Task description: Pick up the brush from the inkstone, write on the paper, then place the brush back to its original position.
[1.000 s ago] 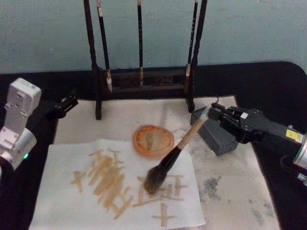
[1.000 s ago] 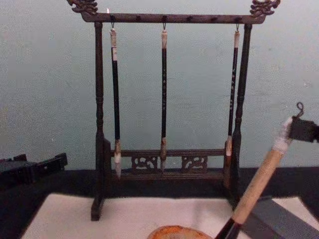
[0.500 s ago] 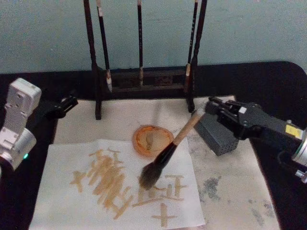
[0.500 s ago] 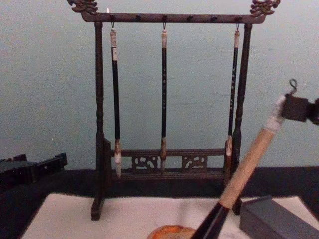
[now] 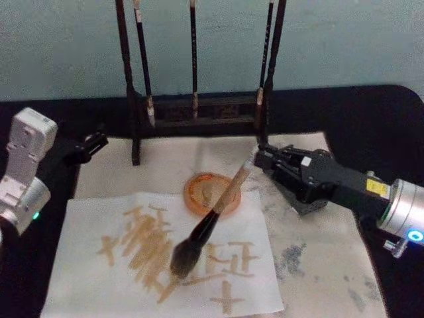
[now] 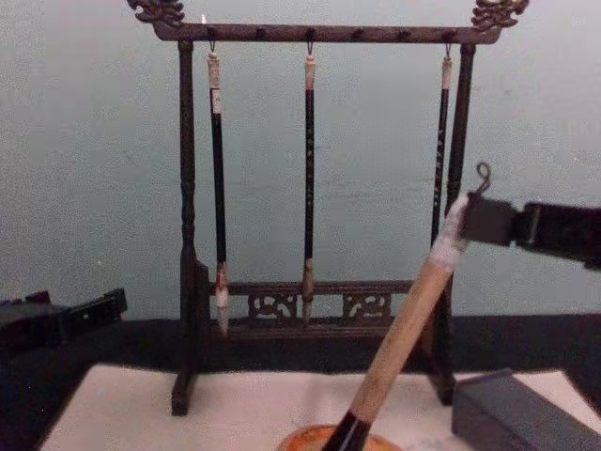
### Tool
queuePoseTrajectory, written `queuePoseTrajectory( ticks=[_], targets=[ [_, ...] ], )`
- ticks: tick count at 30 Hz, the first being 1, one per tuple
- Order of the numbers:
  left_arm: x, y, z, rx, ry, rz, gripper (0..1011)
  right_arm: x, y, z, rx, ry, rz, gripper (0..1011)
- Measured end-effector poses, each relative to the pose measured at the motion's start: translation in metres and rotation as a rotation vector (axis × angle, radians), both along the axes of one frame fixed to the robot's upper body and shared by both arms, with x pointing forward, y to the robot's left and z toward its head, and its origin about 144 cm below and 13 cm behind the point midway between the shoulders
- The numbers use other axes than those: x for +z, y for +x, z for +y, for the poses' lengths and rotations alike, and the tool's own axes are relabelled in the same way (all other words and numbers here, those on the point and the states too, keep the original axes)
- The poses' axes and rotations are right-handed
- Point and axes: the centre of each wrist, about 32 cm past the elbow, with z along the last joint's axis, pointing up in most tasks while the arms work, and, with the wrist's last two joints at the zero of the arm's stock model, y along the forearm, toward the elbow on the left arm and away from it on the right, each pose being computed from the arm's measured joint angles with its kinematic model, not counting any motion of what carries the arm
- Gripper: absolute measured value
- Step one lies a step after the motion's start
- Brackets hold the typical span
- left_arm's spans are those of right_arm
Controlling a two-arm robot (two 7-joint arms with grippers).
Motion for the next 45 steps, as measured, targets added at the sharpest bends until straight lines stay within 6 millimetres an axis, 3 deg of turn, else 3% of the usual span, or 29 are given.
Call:
queuePoseTrajectory(
  ticks=[9,29,35,45],
  targets=[
    [0.000,0.000,0.000,0.000,0.000,0.000,1002,-0.011,0.008,-0.001,-0.026,-0.012,0.040,158],
    [0.000,0.000,0.000,0.000,0.000,0.000,1002,-0.015,0.004,-0.034,-0.120,-0.015,0.065,158],
    [0.000,0.000,0.000,0.000,0.000,0.000,1002,-0.009,0.002,-0.043,-0.119,0.020,0.064,158],
    [0.000,0.000,0.000,0.000,0.000,0.000,1002,0.001,0.009,-0.038,-0.116,0.089,0.026,158]
  ],
)
